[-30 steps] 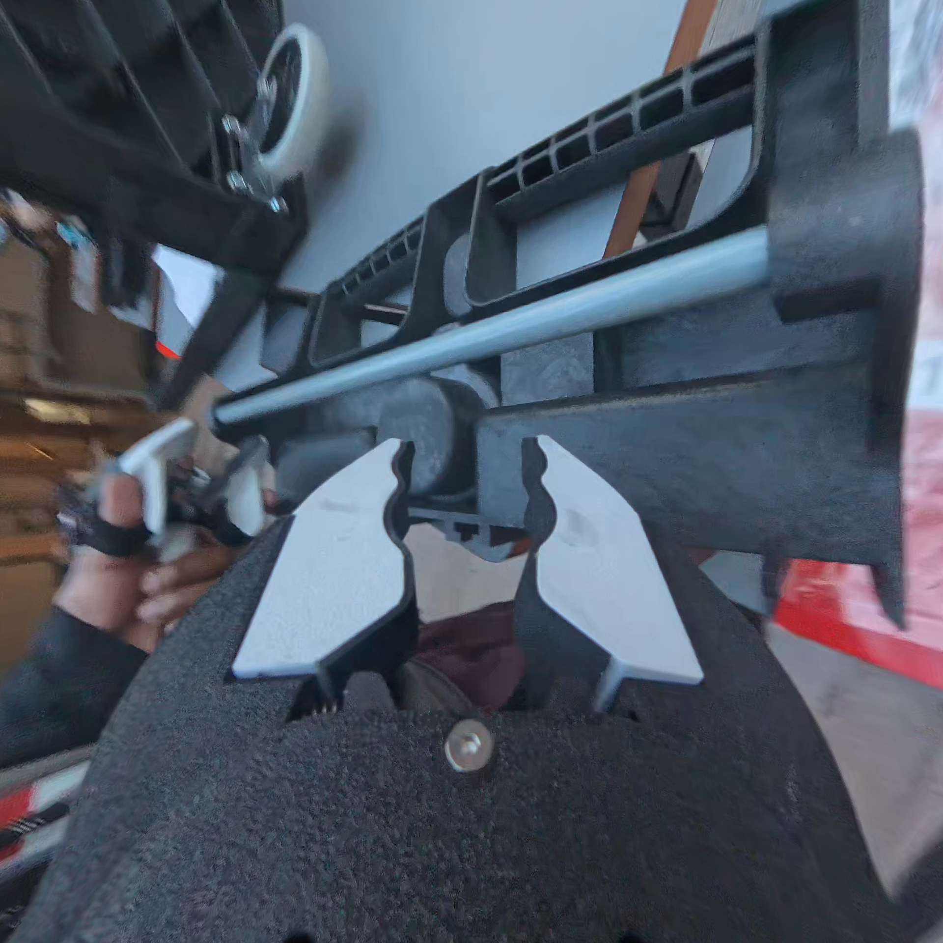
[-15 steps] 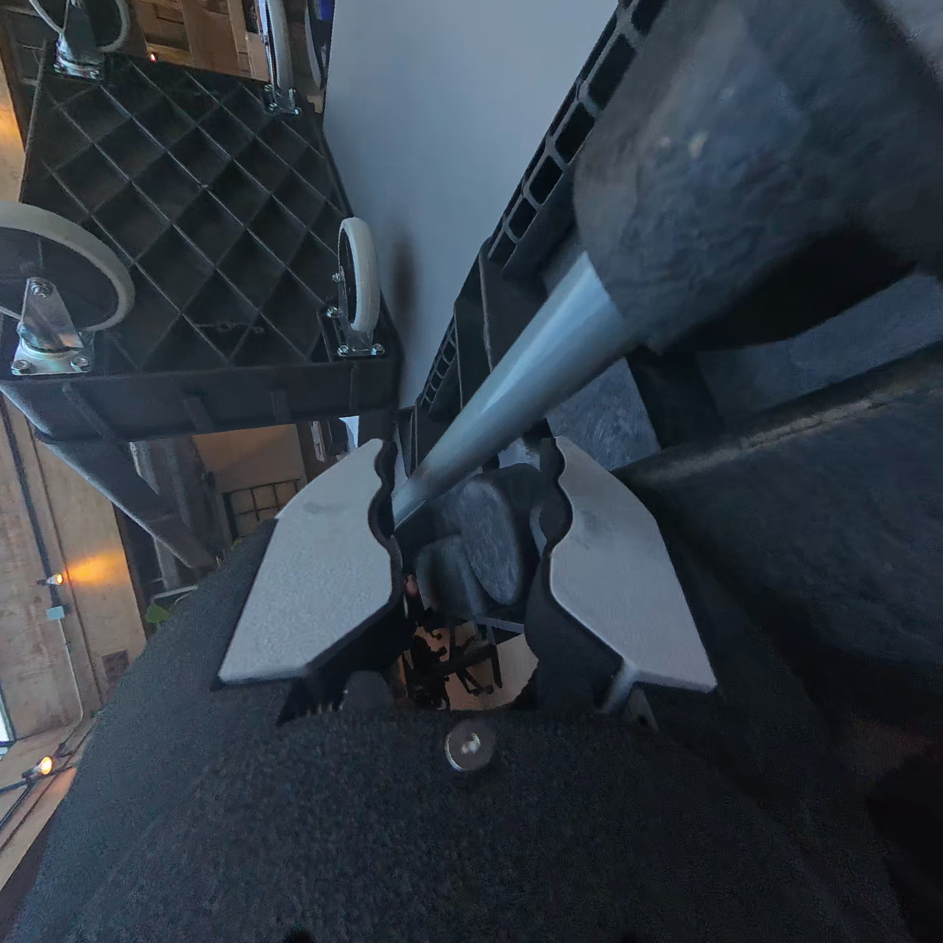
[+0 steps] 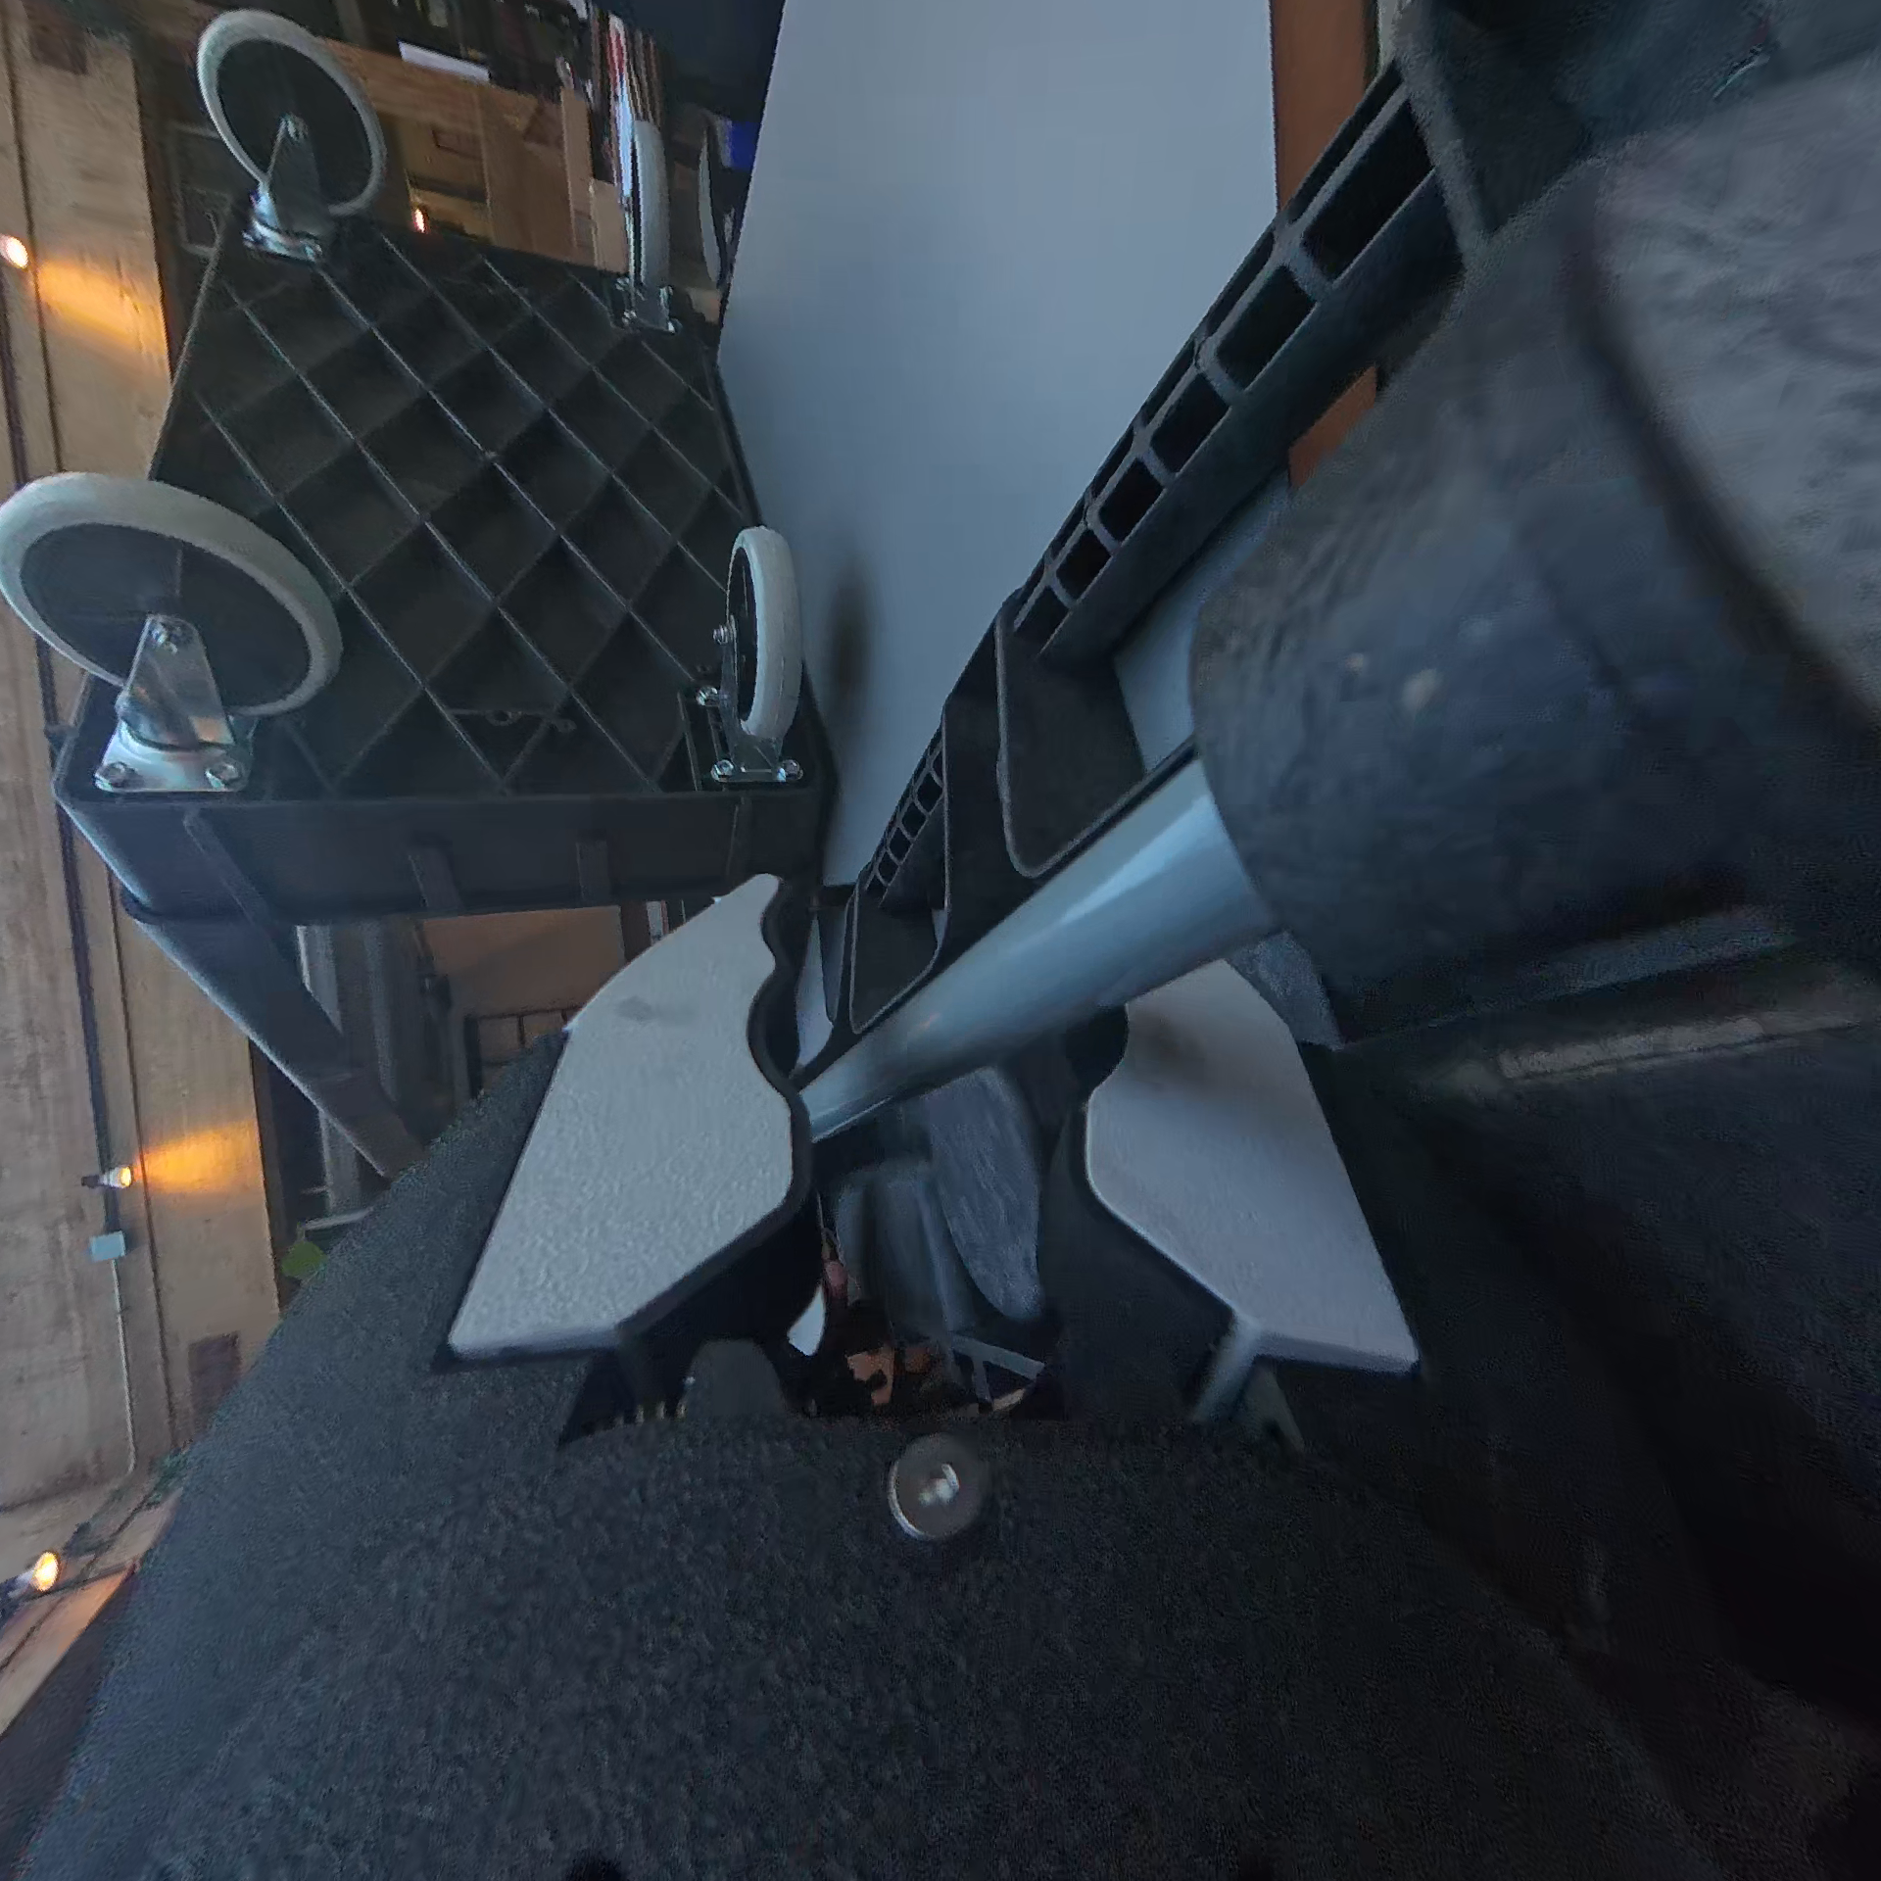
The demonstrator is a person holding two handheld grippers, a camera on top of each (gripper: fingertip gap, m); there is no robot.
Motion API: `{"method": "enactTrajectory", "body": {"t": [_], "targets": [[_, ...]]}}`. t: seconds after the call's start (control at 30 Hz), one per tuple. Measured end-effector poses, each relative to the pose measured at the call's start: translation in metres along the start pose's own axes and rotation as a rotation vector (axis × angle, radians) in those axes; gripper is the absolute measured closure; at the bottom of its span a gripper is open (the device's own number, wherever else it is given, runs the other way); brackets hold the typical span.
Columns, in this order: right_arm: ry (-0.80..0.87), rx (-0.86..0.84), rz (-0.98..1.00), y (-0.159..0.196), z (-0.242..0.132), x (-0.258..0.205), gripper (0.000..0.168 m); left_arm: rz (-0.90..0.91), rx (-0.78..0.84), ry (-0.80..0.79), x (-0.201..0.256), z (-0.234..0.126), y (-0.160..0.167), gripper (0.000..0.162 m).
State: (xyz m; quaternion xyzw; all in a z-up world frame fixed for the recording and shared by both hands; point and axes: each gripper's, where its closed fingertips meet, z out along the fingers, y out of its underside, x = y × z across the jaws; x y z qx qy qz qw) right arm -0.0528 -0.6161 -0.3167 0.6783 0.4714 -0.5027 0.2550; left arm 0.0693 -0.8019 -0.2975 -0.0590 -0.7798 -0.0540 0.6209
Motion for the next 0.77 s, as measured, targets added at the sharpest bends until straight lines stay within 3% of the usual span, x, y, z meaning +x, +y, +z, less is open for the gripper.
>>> {"method": "enactTrajectory", "body": {"t": [0.27, 0.77], "targets": [[0.011, 0.084, 0.073, -0.009, -0.008, -0.002, 0.12, 0.035, 0.018, -0.099, 0.001, 0.017, -0.01, 0.119], [0.053, 0.087, 0.106, -0.021, 0.001, 0.009, 0.129, -0.028, 0.107, -0.068, -0.007, 0.026, -0.036, 0.14]]}}
